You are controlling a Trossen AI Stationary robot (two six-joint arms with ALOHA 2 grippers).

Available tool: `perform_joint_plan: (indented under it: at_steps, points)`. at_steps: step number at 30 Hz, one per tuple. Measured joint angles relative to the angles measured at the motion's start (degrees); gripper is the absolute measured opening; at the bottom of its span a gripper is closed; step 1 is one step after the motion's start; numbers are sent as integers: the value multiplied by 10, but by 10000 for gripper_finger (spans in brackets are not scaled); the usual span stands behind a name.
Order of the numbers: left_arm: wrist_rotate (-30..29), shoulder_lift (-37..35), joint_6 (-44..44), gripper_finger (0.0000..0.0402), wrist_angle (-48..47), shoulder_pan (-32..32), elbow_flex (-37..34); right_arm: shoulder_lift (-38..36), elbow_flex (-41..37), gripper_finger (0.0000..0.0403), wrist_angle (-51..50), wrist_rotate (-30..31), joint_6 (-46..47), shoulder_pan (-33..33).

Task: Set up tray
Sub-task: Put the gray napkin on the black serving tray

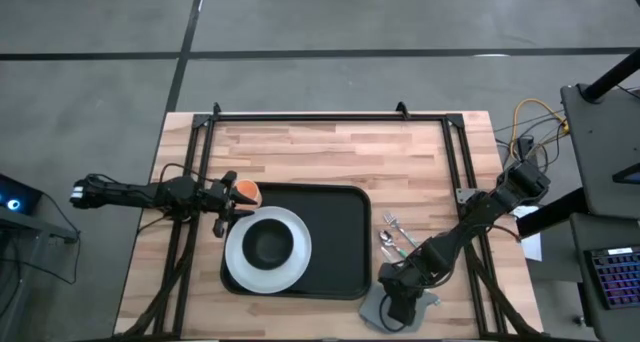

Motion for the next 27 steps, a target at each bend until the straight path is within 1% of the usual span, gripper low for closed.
perform_joint_plan:
  at_steps: [1,2,6,9,11,16,20,23,27]
  points:
    - [0,0,0,115,0,0,0,0,0,24,4,-5,-7,0]
    - [0,0,0,115,0,0,0,0,1,18,7,-11,-12,0]
    - [0,0,0,115,0,0,0,0,13,10,14,-40,-38,0]
    - [0,0,0,115,0,0,0,0,31,9,14,-40,-85,0]
    - [0,0,0,115,0,0,0,-1,45,9,15,-31,-114,-3]
    - [0,0,0,115,0,0,0,-1,67,9,16,32,-176,-20]
    - [0,0,0,115,0,0,0,0,71,8,16,60,-204,-40]
    - [0,0,0,115,0,0,0,0,68,8,19,64,-218,-58]
    - [0,0,0,115,0,0,0,-1,69,8,75,63,-288,-71]
